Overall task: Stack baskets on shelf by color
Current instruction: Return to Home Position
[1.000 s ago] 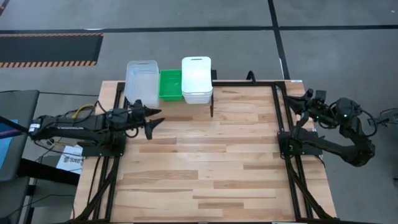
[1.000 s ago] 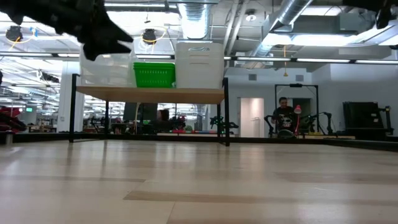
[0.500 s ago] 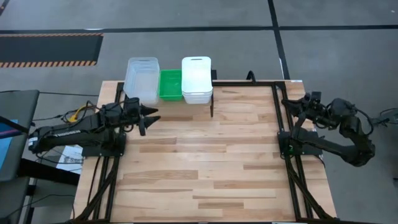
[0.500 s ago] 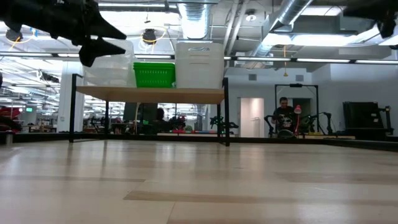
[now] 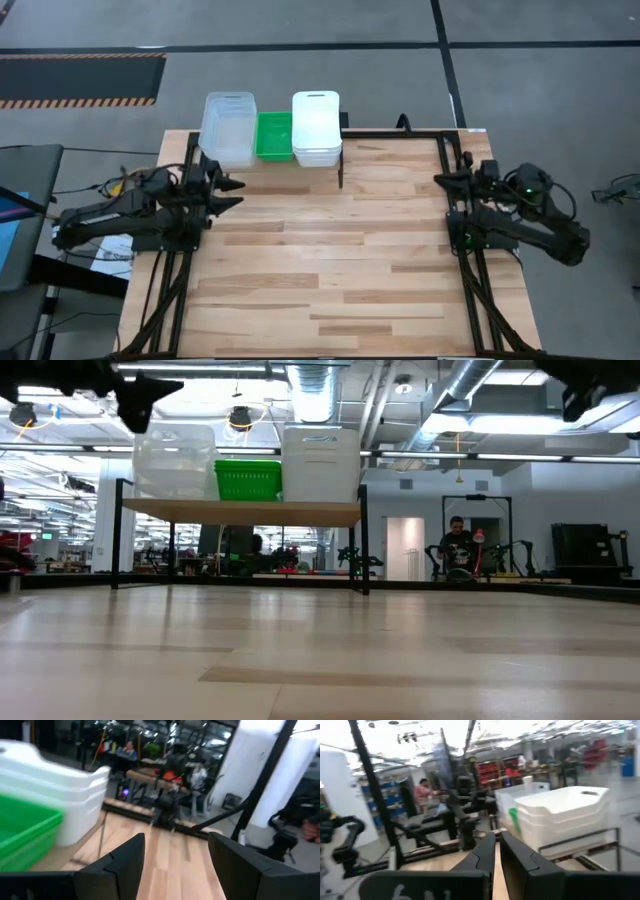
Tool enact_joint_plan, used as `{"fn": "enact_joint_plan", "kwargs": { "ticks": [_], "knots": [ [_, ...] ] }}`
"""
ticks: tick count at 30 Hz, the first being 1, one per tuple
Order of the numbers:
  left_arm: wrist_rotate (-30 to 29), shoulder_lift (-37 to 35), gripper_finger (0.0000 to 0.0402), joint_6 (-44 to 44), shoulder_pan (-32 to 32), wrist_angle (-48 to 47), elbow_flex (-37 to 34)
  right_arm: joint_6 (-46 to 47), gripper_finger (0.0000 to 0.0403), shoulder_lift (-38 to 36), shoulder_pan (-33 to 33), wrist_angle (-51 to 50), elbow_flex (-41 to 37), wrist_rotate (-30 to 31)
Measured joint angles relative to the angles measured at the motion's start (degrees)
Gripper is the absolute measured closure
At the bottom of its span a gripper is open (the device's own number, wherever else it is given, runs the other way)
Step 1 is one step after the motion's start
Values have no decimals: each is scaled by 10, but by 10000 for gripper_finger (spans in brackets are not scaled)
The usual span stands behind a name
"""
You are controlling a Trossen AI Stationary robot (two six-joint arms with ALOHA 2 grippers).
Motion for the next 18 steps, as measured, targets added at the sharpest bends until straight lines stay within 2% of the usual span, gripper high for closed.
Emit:
{"fn": "enact_joint_plan", "kwargs": {
  "ticks": [2, 6, 9, 11, 14, 18],
  "knots": [
    [-11, -20, 194, 4, -4, -38, -1, -2, 351, -1, 9, 13, -7, -4],
    [-15, -67, 194, 24, -11, -44, -22, 7, 351, 0, 27, 20, -43, -6],
    [-12, -106, 194, 11, -23, -36, -59, 6, 351, -1, 44, 61, -71, -10],
    [-2, -130, 194, -2, -33, -5, -94, 19, 351, 0, 58, 88, -110, -17],
    [2, -161, 194, -18, -52, 63, -152, 31, 351, -1, 82, 187, -165, -23],
    [1, -155, 194, -32, -77, 134, -212, 46, 351, 0, 109, 284, -245, -19]
  ]
}}
